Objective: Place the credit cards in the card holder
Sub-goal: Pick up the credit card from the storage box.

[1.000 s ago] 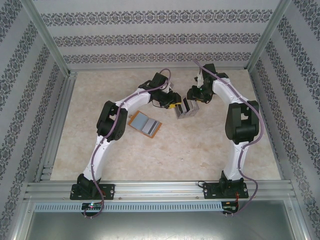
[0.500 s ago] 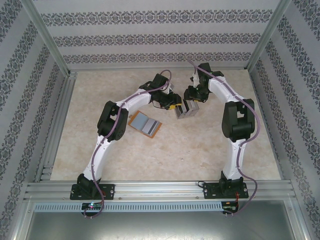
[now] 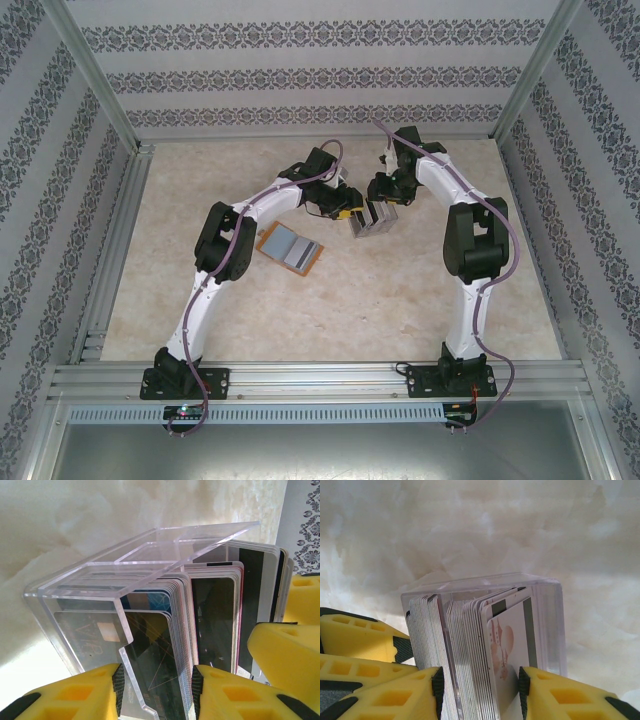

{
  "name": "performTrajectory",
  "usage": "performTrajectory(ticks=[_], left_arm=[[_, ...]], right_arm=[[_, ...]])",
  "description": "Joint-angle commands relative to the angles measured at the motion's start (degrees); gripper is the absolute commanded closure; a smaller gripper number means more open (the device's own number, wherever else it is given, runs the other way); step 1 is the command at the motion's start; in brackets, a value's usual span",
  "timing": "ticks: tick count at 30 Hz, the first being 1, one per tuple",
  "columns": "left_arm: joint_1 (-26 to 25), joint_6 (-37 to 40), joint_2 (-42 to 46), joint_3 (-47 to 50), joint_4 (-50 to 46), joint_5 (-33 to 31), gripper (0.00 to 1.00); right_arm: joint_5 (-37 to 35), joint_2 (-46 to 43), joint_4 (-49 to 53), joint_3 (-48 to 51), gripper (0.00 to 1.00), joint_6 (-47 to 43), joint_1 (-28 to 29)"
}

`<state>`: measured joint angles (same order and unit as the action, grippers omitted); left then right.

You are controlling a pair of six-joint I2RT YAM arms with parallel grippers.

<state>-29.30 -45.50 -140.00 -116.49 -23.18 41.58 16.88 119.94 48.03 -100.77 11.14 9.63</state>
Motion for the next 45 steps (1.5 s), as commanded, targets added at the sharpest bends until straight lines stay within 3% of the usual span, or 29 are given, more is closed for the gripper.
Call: performTrajectory(ticks=[1,16,45], left_arm=[[-0.80,-0.13,-0.65,0.49,-0.72,0.64,0.57],[-0.76,0.15,-0.57,0.63,-0.81,0.28,0.57],[-0.76,0.88,-0.80,-0.36,-1.78,0.32,0.57]], right_arm=[[1.10,-2.74,0.49,0.05,0.54,0.25,0.82],[0.95,-3.00,0.75,-0.30,0.55,0.29,0.81],[0.96,-3.84,0.62,0.84,0.76,0.45,-0.35]])
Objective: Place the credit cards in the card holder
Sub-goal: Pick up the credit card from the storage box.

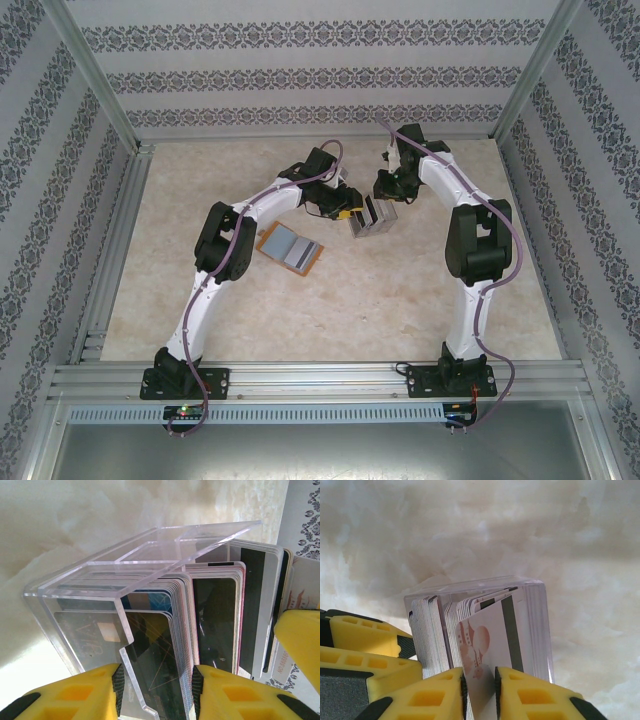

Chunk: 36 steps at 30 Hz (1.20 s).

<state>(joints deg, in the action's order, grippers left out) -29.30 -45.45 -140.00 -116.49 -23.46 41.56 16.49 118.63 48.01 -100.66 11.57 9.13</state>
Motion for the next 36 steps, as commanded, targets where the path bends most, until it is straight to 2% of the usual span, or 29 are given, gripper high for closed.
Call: performTrajectory(ticks=[1,20,36], left_arm=[[-0.78,0.85,-0.80,-0.32,-1.49,0.29,0.57],[-0.84,0.78,-0.73,-0.41,-1.39,0.28,0.57],[-0.78,0.95,-0.63,-0.41,-1.30,0.35,0.57]], right_arm=[[1.35,-2.61,0.68,0.82,0.78,0.05,0.11],[1.08,-4.59,0.53,1.89,0.90,-0.03,-1.06],[-0.22,-7.77,1.28,1.52,0.92,-0.06,-1.43]])
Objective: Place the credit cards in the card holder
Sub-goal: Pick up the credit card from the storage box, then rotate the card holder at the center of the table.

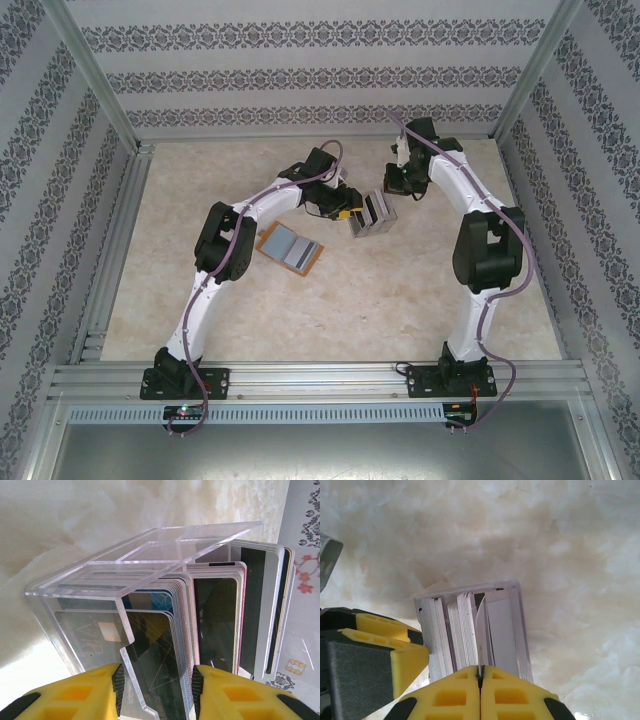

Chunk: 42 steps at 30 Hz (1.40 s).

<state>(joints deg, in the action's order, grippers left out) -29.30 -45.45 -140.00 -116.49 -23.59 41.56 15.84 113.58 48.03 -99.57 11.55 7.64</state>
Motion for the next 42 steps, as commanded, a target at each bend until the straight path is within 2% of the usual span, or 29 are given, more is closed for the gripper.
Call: performTrajectory(ticks=[1,12,20,36,42], left_arm=[[-0.76,1.01,-0.55,-0.41,-1.34,0.30,0.57],[-0.79,0.97,-0.44,-0.45,-1.21,0.34,0.57],[-0.75,1.19,-0.28,-0.76,-1.50,0.23,0.57],[1.68,2.99,2.29,-0.51,-3.50,-1.08,0.57],[3.27,4.08,4.14,1.53,-4.17,-3.62,0.57]], right_arm=[[0.27,-3.00,1.10,0.43,0.92,0.05,0.09],[-0.41,-6.76,-0.03,1.30,0.92,0.93,0.16],[2.73,-8.62,-2.04,2.70,0.92,2.54,0.02],[18.33,-13.30,-12.82,13.24,0.91,10.71,0.33],[20.55,-14.59,-15.27,18.86,0.91,12.52,2.92]])
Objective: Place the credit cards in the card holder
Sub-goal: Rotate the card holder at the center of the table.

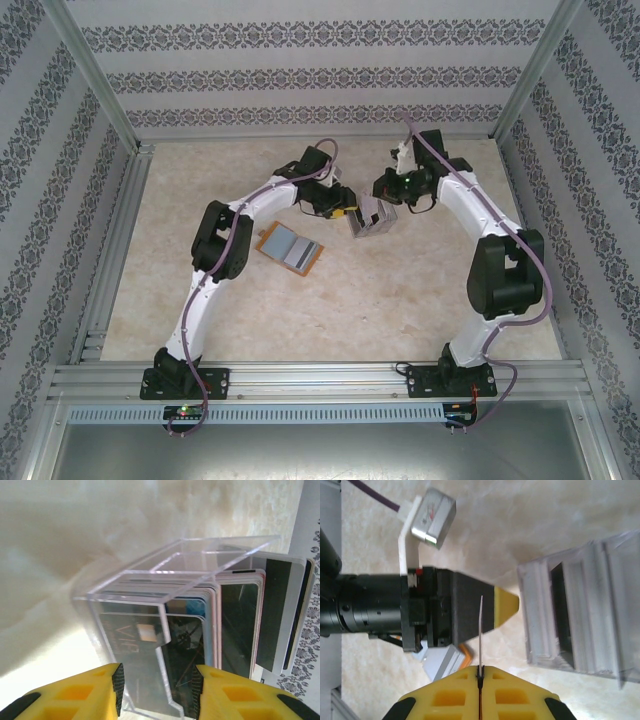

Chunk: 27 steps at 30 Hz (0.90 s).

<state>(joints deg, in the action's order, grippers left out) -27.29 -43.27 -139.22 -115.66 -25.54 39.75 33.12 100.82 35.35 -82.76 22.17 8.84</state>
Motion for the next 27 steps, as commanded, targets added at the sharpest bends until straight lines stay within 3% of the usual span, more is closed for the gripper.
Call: performTrajectory(ticks=[1,15,27], left_arm=[[1.59,1.93,3.25,0.75,-2.38,-1.61,0.57],[6.82,3.92,6.57,6.57,-5.88,-5.26,0.57],[12.17,6.99,12.72,21.39,-5.12,-7.57,0.58]], right_arm=[[3.35,-1.93,-3.06,2.69,0.91,2.25,2.35],[3.61,6.94,-5.31,3.77,0.91,3.19,19.82],[6.59,14.65,-6.98,2.00,0.91,5.31,25.57]])
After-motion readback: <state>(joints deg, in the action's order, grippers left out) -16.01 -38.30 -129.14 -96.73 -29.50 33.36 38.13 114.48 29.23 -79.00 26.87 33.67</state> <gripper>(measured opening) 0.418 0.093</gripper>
